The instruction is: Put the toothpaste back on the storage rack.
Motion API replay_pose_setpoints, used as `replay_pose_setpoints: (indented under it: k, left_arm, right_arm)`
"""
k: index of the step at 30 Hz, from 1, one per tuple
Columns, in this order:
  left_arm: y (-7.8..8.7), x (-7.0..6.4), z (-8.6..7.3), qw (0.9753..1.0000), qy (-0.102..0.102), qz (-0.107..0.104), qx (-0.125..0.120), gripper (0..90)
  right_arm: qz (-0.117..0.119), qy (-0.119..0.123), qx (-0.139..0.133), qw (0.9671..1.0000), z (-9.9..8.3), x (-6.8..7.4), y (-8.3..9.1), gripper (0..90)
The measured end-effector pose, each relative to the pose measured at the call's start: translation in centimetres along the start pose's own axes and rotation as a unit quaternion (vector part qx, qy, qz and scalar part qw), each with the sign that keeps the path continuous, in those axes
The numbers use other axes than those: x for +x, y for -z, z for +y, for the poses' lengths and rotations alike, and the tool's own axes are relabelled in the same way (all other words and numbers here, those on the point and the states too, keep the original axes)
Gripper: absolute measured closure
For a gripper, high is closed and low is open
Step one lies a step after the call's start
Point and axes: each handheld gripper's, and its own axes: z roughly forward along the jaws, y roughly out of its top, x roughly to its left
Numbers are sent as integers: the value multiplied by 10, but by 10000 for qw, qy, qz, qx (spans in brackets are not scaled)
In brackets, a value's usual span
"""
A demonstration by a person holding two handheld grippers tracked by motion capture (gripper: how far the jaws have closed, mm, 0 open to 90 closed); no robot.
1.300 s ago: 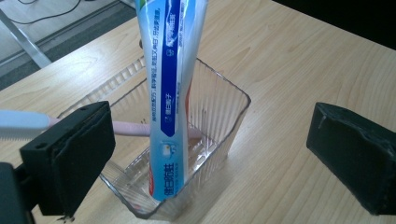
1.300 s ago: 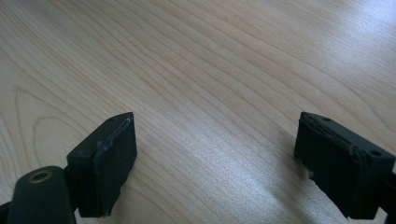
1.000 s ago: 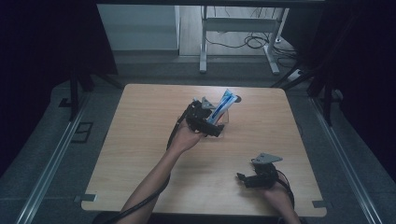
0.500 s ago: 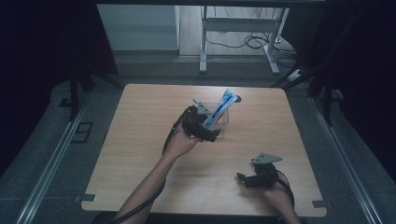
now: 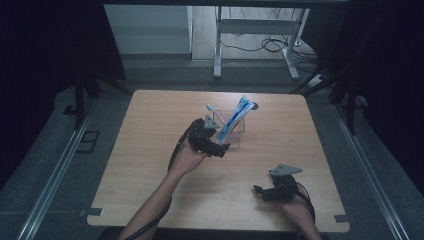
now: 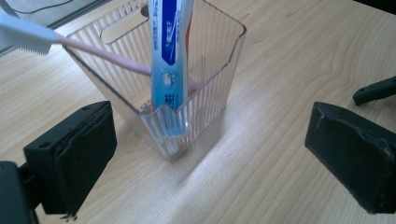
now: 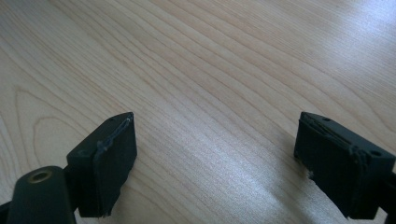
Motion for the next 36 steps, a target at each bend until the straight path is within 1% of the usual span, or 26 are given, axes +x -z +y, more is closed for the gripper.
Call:
replay_pose_setpoints:
  k: [7, 15, 25, 29, 36]
  left_arm:
    - [5, 2, -14, 10000, 94, -6, -6, 26]
    - [8, 3, -34, 9998, 206, -12, -7, 26]
    - [13, 1, -55, 9997, 219, 35, 28, 26]
    - [16, -1, -64, 9997, 255, 26, 7, 26]
    - [20, -5, -80, 9996, 282, 5, 67, 26]
  right_arm:
    - [-1, -7, -5, 10000, 0, 0, 0, 126]
    - [0, -9, -7, 10000, 0, 0, 0, 126]
    - [2, -10, -10, 10000, 0, 0, 0, 126]
    - [0, -9, -11, 10000, 0, 0, 0, 126]
    - [-2, -14, -11, 10000, 0, 0, 0, 126]
